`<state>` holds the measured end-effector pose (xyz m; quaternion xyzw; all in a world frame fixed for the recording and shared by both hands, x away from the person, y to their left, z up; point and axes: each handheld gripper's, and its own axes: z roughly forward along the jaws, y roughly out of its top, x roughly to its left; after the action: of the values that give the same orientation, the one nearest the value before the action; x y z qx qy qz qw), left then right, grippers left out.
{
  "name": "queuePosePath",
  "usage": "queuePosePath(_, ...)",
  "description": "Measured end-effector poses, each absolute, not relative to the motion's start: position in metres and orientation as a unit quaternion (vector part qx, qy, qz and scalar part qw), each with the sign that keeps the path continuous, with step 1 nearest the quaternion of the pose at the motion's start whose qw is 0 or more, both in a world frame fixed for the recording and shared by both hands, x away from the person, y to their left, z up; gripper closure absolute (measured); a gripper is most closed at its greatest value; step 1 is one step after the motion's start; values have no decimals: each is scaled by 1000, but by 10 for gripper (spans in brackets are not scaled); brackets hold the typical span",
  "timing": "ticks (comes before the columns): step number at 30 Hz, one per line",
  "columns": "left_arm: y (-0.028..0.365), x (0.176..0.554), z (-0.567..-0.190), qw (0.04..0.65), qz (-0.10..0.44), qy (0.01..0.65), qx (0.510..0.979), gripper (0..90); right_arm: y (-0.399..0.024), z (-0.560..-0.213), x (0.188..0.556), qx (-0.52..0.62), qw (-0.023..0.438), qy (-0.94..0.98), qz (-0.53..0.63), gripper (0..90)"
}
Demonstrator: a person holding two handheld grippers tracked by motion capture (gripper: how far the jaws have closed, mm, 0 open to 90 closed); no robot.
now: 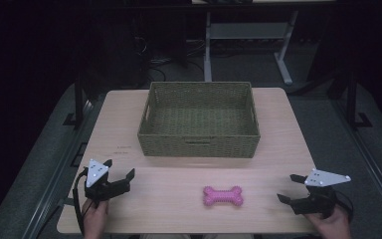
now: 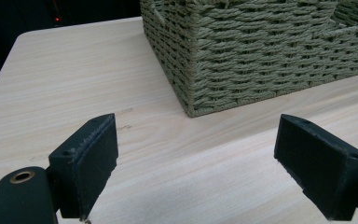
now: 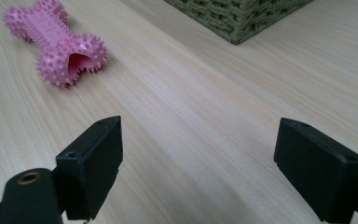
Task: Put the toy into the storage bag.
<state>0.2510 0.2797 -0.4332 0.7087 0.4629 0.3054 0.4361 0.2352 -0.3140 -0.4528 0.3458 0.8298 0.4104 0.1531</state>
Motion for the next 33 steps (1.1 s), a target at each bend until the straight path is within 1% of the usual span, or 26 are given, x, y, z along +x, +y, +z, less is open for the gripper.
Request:
queuePosePath(6, 277, 252, -435, 437, 302, 461, 710, 130, -310, -449, 232, 341, 142, 837, 403, 152)
queuePosePath(10, 277, 253, -433, 440, 302, 449, 717, 130, -304, -444, 230, 337, 138, 845, 391, 151)
queuePosePath(16, 278, 253, -433, 445, 300, 454, 711, 130, -296, -438, 227, 327, 139, 848, 394, 149)
queuePosePath(26, 280, 255, -433, 445, 299, 453, 712, 130, -262, -424, 229, 292, 126, 875, 366, 146)
queuePosePath(33, 284, 253, -430, 450, 301, 452, 708, 130, -235, -408, 239, 248, 104, 899, 346, 146)
